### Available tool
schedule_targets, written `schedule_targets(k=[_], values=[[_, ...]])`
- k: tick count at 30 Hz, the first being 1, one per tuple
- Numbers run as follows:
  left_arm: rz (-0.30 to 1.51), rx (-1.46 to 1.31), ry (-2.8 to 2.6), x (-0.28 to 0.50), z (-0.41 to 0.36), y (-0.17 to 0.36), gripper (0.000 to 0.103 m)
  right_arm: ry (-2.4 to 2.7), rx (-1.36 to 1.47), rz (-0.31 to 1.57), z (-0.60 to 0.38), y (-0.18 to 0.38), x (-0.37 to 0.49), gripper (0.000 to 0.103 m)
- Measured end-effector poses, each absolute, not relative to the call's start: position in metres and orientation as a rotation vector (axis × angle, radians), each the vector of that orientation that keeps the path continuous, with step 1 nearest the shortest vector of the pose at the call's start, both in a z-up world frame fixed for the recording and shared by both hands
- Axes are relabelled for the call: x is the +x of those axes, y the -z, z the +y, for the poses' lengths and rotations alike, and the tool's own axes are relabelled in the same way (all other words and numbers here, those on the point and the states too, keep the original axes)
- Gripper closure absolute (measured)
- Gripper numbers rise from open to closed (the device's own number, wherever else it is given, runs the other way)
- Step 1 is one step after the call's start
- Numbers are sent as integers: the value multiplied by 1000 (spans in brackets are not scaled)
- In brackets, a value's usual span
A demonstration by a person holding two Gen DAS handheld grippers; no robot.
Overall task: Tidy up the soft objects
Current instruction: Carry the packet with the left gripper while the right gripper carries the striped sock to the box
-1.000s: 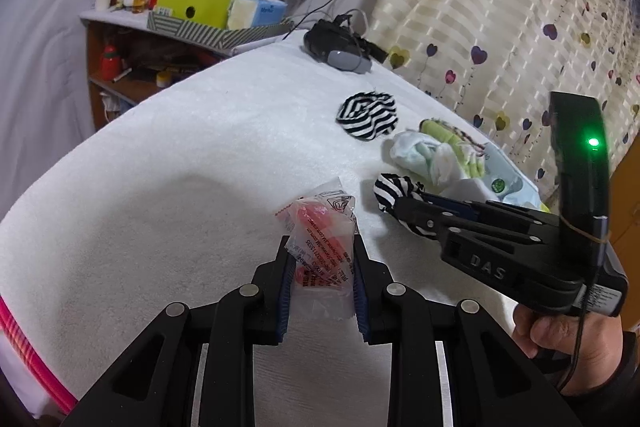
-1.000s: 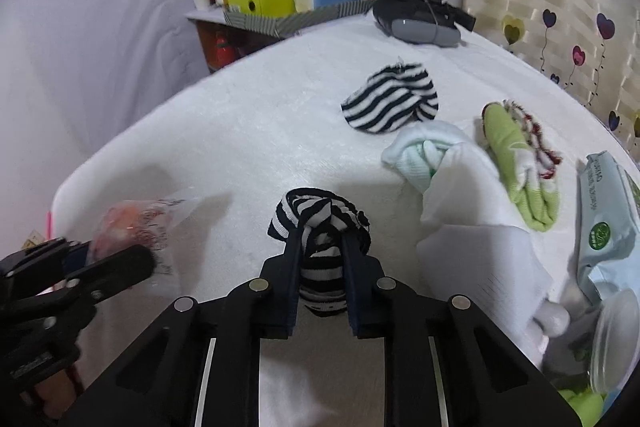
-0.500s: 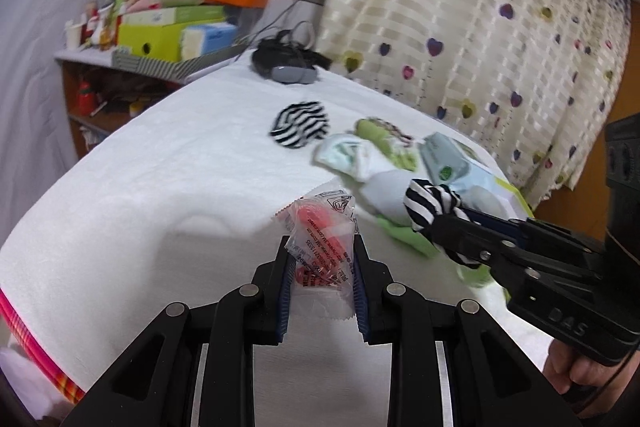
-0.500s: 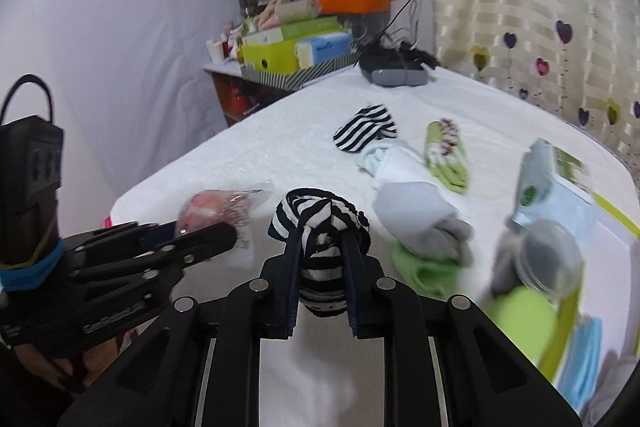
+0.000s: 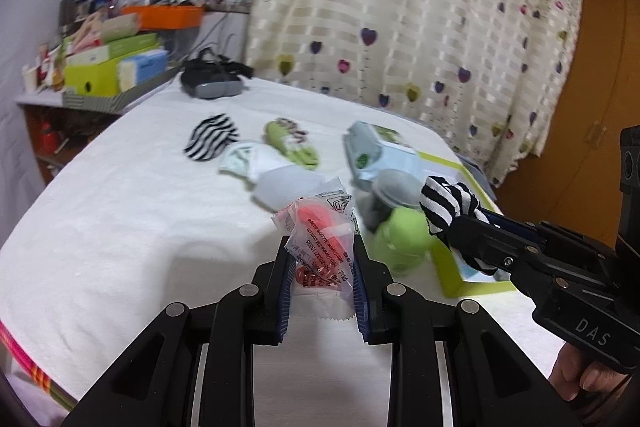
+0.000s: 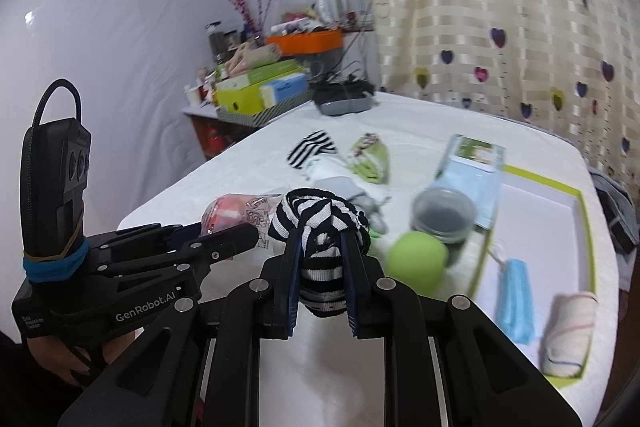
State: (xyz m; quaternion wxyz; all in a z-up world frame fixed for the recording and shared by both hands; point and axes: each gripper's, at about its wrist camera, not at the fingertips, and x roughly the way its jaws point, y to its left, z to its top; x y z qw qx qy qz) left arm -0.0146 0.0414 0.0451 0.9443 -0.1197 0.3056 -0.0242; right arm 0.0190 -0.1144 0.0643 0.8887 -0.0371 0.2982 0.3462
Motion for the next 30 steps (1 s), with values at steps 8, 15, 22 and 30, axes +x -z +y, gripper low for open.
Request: schedule_targets(k=[8,15,22,30], values=[[616,-210,129,-8,8,-55,79,-631,-29,597,-159,-69,17,83],[617,-185,192,2,-20,-60,79,-550,14,590,-198,-70,18,83],[629,-159,242,13,-45,-61,79,-470,61,586,-235,-70,26,83],[649,-141,291,31,-70,-58,79,-421,89,599,-259,-65,41,83]])
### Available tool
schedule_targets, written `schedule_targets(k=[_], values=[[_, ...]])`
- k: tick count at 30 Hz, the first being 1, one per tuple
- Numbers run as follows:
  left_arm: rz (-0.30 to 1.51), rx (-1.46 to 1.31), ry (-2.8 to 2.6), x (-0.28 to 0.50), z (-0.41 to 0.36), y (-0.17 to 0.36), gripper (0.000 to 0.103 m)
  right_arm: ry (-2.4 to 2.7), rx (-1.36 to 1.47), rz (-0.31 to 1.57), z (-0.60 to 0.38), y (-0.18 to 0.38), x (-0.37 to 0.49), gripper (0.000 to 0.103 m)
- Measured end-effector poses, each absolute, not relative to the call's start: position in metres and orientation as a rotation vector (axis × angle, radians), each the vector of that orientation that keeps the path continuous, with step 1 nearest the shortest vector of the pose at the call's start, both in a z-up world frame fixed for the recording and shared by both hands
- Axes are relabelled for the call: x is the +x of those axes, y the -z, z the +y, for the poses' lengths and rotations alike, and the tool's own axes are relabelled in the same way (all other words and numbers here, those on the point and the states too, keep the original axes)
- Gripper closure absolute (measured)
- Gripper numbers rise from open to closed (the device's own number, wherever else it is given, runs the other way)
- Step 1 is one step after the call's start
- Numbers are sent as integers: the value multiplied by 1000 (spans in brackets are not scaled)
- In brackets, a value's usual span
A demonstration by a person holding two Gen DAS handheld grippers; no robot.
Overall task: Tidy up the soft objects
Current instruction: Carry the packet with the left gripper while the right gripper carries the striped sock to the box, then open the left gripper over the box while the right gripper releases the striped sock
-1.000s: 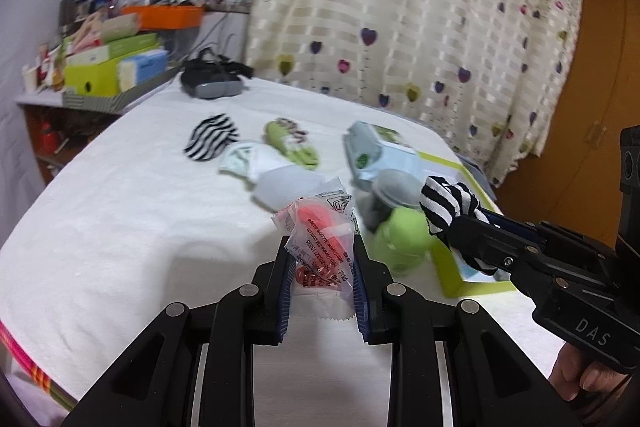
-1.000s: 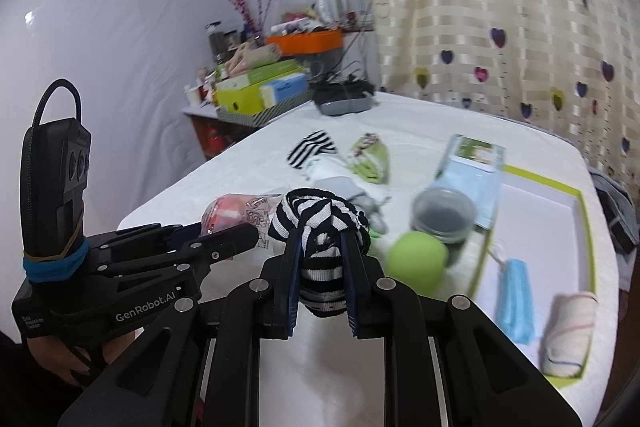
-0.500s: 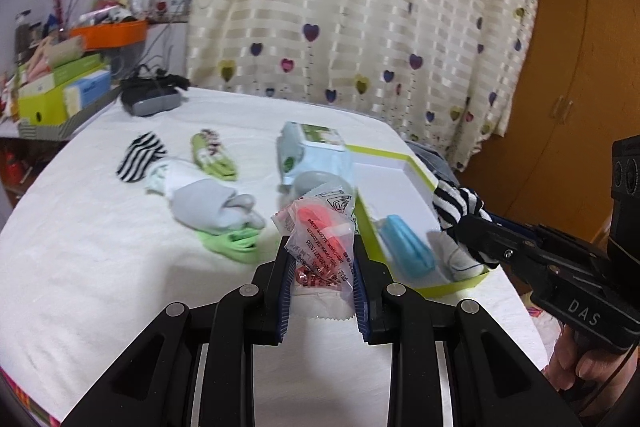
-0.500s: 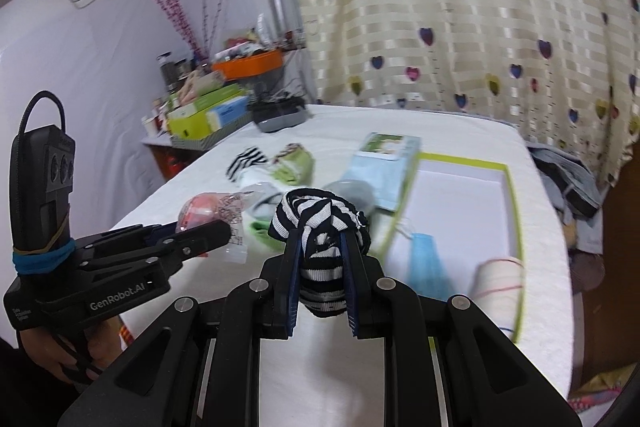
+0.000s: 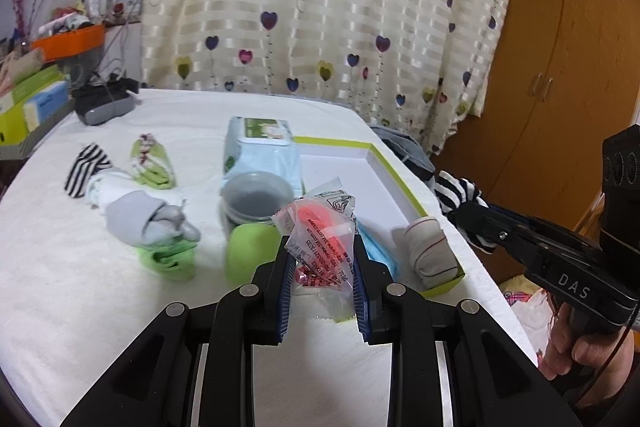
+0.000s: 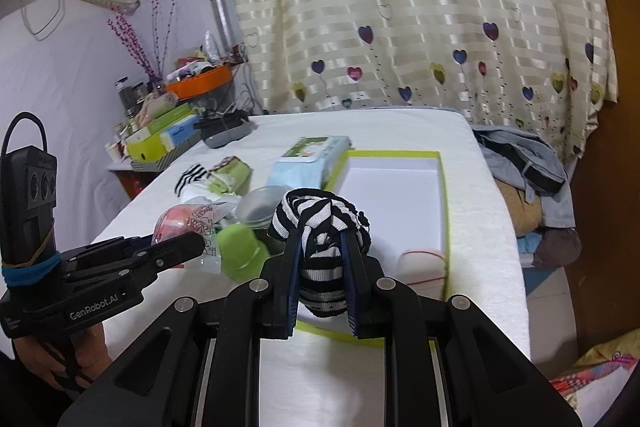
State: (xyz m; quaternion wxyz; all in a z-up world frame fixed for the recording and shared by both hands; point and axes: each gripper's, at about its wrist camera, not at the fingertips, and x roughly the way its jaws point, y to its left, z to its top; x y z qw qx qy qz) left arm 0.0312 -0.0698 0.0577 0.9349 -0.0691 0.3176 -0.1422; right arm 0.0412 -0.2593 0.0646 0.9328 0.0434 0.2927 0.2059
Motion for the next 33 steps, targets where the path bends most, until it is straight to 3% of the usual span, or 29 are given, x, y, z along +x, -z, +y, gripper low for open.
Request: schedule_targets(k=[20,23,27,33], values=[[730,-114,346,92,-114,-34,79,-382,74,738,-275,-16,131,83],[744,-113,345,103,-119,-30,79,-383,72,755,-276,-12,137,78],[761,-110,353,115,-128,-24,79,-379,73,745,-280,-13,139,58],[789,-98,361,131,-142,-16,79,-363,102,731,-295,-16,140,57]])
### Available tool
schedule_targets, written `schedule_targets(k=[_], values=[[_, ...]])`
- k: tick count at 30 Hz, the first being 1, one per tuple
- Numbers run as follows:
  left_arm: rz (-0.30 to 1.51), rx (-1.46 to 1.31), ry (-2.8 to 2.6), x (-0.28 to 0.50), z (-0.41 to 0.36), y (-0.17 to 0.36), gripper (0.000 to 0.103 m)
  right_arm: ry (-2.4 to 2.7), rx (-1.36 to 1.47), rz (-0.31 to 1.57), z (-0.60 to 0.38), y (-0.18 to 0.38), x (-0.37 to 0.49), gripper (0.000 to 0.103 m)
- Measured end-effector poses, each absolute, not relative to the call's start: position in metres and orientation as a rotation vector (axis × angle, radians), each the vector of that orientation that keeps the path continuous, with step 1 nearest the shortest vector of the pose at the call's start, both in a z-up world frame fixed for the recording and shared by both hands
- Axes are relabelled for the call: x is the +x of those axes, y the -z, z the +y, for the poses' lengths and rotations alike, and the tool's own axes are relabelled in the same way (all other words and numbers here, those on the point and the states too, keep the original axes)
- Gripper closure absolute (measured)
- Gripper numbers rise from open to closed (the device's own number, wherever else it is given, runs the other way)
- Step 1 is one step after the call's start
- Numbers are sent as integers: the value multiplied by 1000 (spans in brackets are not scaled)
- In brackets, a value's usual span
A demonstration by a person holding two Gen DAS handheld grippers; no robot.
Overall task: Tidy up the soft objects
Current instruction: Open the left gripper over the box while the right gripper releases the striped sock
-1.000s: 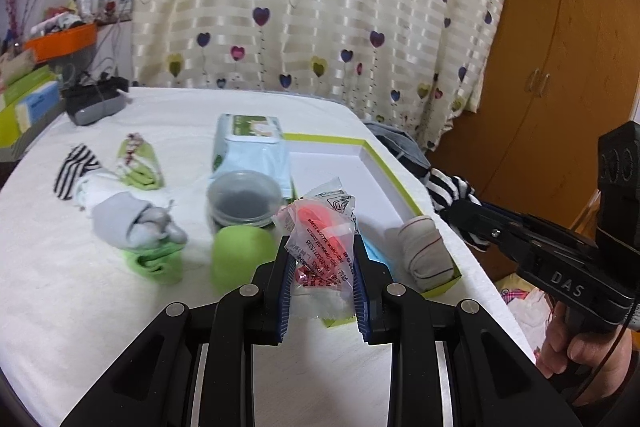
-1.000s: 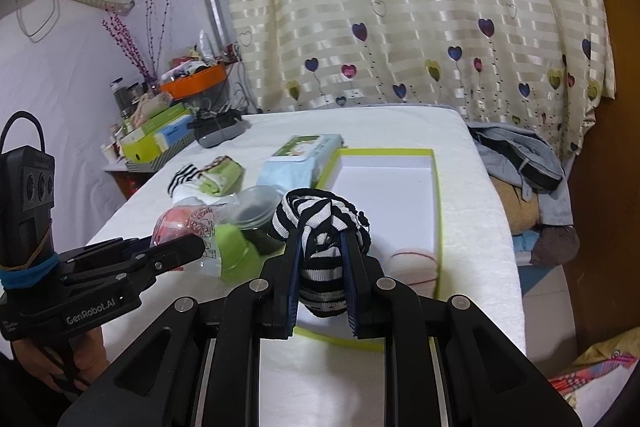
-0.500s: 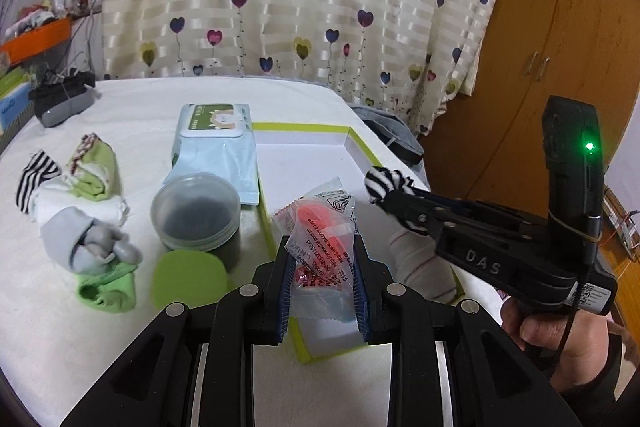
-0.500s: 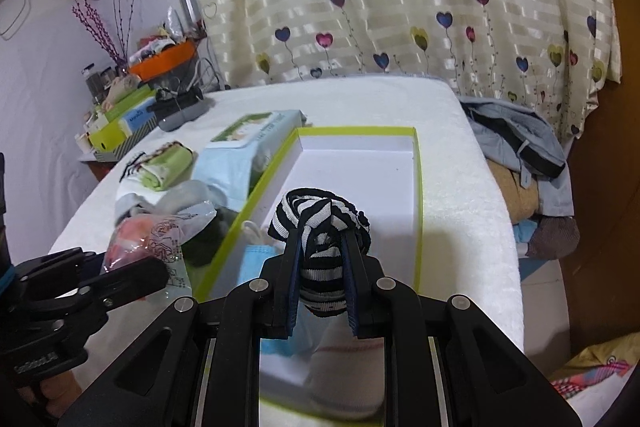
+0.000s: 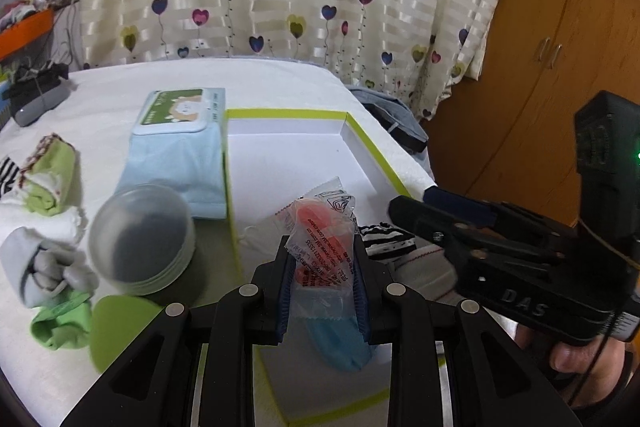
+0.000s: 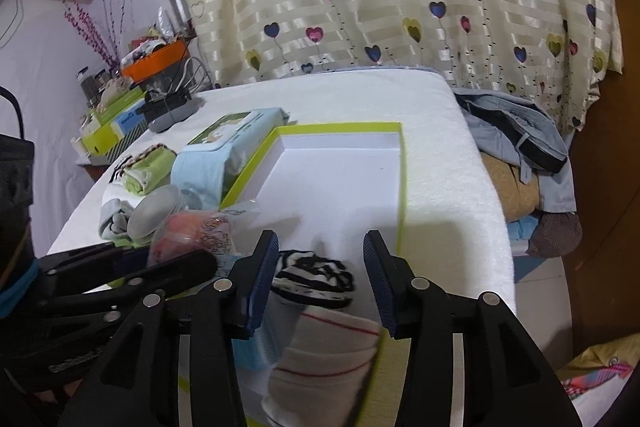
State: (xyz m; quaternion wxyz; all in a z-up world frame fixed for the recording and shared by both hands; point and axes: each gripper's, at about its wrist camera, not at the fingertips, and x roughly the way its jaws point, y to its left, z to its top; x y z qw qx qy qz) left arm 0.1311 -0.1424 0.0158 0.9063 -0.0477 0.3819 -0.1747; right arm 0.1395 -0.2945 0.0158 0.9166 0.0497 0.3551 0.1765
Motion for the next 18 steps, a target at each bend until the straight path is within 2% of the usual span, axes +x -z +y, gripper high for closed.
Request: schedule_targets(k=[4,9,18], values=[[797,-93,353,141,-149,-12,77,-345,120,726,-305,-17,139,57],[778,-91,373,142,-152,-15,63,-345,129,718,-309,-19,135,57],[750,-94,377,117,-148,-30,63,-328,149,700,-315,-27,108,57]])
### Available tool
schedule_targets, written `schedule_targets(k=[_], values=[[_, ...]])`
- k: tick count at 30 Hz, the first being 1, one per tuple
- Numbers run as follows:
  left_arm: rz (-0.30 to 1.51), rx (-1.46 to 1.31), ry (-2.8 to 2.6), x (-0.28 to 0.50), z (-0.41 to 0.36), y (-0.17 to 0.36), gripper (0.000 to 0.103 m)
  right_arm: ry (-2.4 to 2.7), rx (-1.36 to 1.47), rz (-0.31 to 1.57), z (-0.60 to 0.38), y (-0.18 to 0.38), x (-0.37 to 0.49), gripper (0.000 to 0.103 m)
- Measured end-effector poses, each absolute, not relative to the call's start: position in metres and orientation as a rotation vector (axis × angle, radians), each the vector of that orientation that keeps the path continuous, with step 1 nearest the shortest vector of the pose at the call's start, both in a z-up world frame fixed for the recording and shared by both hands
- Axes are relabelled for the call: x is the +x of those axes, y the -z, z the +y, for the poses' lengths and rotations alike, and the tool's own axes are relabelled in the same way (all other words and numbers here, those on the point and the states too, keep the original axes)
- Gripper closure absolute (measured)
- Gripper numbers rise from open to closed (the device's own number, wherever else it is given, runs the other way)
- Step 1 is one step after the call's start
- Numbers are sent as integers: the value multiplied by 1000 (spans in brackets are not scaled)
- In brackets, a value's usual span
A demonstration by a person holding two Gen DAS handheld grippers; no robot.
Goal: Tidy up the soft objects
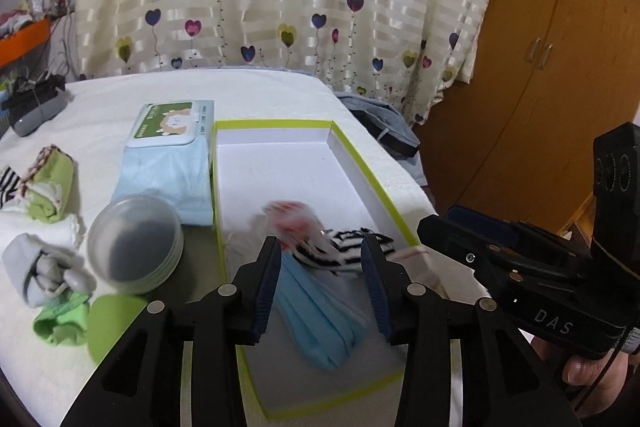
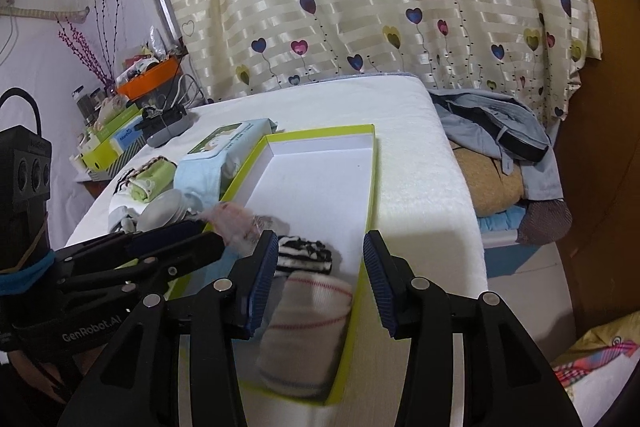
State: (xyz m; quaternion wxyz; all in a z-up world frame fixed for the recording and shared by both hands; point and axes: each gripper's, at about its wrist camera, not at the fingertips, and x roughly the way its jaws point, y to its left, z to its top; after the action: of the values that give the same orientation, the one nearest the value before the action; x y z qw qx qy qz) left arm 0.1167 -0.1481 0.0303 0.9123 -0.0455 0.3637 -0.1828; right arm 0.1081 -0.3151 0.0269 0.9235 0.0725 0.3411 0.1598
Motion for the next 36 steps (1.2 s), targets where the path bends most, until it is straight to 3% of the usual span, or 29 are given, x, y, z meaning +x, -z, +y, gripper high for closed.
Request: schedule_targets(k=[18,36], values=[[664,-97,328,16,-104,-58,63,-383,104,624,-279,-54,25,57],[646,-154,253,-15,-47,-55,63,-469,9,590,-218,-64,-11,57]])
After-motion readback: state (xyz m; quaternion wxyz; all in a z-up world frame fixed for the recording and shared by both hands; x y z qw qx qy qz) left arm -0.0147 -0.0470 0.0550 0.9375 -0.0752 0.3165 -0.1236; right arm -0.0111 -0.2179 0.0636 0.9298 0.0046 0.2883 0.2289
